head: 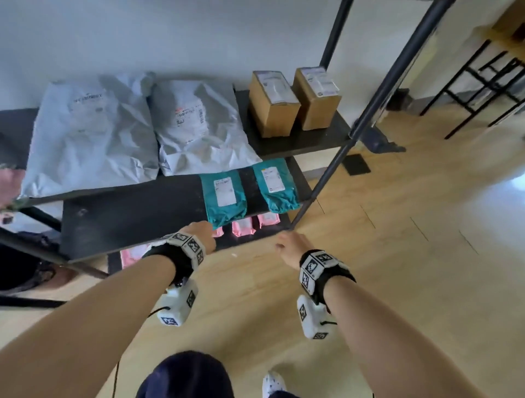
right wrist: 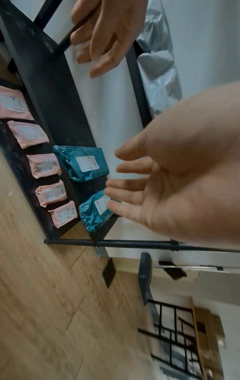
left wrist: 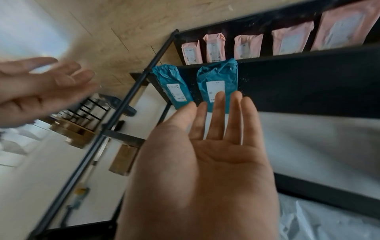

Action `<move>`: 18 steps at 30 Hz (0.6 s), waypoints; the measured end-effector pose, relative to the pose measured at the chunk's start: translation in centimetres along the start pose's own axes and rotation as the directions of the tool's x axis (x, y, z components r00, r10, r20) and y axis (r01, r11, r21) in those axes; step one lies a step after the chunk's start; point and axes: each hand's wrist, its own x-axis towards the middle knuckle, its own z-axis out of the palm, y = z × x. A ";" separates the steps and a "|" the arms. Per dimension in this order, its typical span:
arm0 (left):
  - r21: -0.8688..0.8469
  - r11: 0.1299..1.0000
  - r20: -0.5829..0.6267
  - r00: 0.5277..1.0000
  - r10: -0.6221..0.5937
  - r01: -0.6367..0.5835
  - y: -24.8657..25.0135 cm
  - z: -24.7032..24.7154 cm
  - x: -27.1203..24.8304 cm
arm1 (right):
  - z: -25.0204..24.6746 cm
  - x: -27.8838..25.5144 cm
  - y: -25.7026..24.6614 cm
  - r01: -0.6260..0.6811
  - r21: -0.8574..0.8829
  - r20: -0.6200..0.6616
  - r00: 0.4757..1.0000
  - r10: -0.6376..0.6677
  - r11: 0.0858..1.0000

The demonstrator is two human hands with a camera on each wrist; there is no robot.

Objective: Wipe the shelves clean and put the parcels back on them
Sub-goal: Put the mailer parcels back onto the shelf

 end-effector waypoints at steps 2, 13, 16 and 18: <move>-0.058 0.997 -0.012 0.999 -0.048 0.048 1.0 0.6 2.0 | -0.4 2.5 1.8 0.048 0.004 0.035 0.998 -0.048 0.999; -0.537 0.820 -0.111 0.948 -0.299 0.196 -0.2 6.0 17.1 | 1.2 17.9 5.7 0.068 0.241 0.055 0.995 -0.084 0.968; -0.595 0.771 -0.059 0.944 -0.325 0.228 -1.8 7.3 21.2 | 2.3 23.0 5.0 0.059 0.315 0.040 0.996 -0.076 0.947; -0.598 0.763 -0.053 0.939 -0.341 0.244 -2.9 7.8 23.8 | 3.4 26.4 4.6 0.027 0.398 0.046 0.998 -0.050 0.917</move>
